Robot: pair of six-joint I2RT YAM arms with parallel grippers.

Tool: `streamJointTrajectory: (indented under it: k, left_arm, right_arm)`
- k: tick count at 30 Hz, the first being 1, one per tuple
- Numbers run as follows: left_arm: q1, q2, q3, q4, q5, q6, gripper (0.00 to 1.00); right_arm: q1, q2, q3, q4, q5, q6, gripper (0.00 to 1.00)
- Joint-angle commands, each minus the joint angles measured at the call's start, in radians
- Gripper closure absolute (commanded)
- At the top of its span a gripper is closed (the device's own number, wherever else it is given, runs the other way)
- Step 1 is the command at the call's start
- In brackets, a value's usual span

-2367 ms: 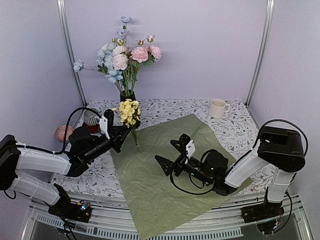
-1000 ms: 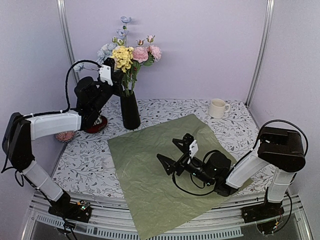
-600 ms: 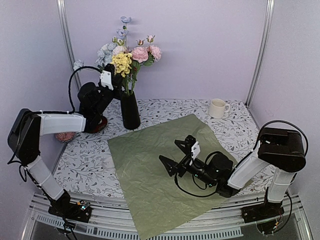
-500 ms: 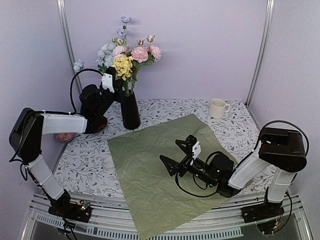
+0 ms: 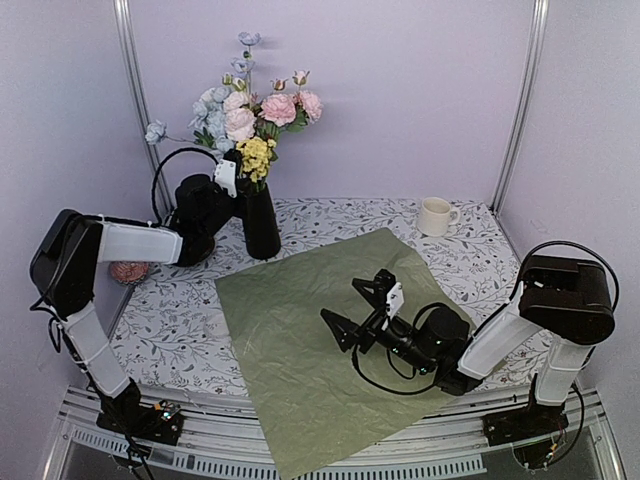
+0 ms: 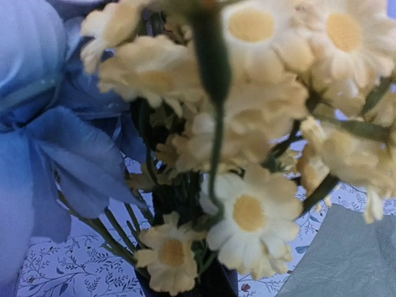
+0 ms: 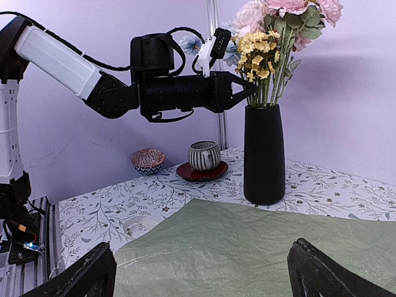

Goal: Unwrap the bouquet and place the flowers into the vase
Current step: Place the fake flower in the vase.

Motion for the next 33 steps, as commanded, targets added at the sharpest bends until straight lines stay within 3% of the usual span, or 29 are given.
streamJointTrajectory:
  k: [1, 6, 13, 17, 21, 33]
  left_arm:
    - [0.014, 0.037, 0.018, -0.108, 0.007, -0.041, 0.95]
    - [0.016, 0.071, 0.035, -0.165, 0.002, -0.066, 0.96]
    - [0.016, 0.048, -0.030, -0.113, 0.009, -0.086, 0.90]
    - [0.016, 0.029, -0.043, -0.125, 0.019, -0.093, 0.83]
    - [0.016, -0.016, -0.080, -0.123, 0.042, -0.105, 0.65]
    - [0.015, -0.169, -0.297, -0.053, 0.112, -0.214, 0.52]
  right_arm:
    - [-0.001, -0.023, -0.012, 0.043, 0.010, -0.001, 0.01]
    - [-0.001, -0.021, -0.013, 0.042, 0.010, -0.001, 0.01]
    - [-0.001, -0.018, -0.007, 0.039, 0.009, -0.001, 0.01]
    - [-0.001, -0.016, -0.006, 0.039, 0.009, 0.001, 0.01]
    - [-0.001, -0.016, -0.006, 0.037, 0.010, -0.001, 0.01]
    - [-0.001, -0.021, -0.014, 0.044, 0.021, -0.003, 0.01]
